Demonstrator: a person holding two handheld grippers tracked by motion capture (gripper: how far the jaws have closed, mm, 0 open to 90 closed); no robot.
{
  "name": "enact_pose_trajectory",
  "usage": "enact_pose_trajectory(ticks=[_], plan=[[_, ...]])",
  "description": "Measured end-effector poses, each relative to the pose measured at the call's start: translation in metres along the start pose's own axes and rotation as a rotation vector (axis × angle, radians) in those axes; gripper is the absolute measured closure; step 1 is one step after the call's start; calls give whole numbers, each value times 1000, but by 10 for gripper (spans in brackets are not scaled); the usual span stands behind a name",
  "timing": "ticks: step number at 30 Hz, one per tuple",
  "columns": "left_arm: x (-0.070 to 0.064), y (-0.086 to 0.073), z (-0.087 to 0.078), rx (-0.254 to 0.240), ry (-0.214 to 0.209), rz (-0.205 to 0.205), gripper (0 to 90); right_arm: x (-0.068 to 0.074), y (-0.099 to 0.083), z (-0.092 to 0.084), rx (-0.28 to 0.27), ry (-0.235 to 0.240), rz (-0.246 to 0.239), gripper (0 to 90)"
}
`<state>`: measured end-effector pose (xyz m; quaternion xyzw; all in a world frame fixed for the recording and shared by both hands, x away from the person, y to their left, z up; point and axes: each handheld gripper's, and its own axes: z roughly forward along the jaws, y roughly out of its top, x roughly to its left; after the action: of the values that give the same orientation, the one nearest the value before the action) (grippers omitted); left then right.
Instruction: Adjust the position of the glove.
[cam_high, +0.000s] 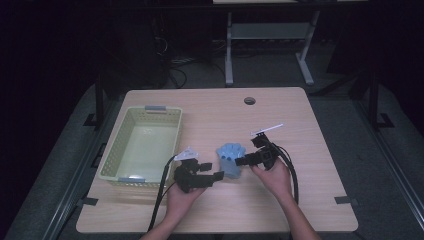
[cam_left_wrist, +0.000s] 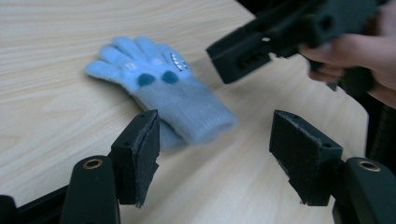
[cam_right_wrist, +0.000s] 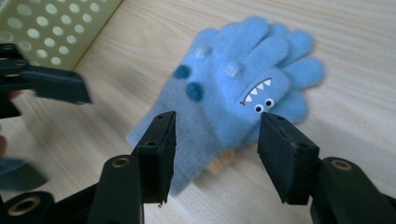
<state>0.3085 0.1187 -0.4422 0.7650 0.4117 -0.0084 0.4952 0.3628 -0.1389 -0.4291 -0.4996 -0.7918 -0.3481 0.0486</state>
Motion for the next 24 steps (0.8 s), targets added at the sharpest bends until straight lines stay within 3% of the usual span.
enact_pose_trajectory(ticks=[4, 5, 6, 7, 8, 9, 14, 19, 20, 24], plan=[[10, 9, 14, 30, -8, -86, 379, -7, -6, 2, -10, 24, 41, 449], [10, 9, 14, 30, -8, -86, 391, -7, -6, 2, -10, 24, 41, 449], [16, 12, 21, 41, 7, -128, 391, -10, -9, 4, -17, 34, 57, 432], [16, 12, 21, 41, 7, -128, 399, -10, -9, 4, -17, 34, 57, 432], [21, 14, 26, 48, 10, -168, 404, -14, -12, 6, -28, 45, 77, 432], [21, 14, 26, 48, 10, -168, 404, -14, -12, 6, -28, 45, 77, 432], [37, 15, 41, 85, 0, -272, 434, -17, -17, 14, -20, 60, 119, 448], [41, 13, 46, 105, -20, -292, 515, -21, -20, 20, -23, 80, 148, 469], [40, 12, 48, 120, -45, -306, 528, -21, -19, 21, -23, 82, 151, 474], [36, 10, 50, 140, -81, -316, 534, -19, -19, 22, -22, 82, 158, 492]])
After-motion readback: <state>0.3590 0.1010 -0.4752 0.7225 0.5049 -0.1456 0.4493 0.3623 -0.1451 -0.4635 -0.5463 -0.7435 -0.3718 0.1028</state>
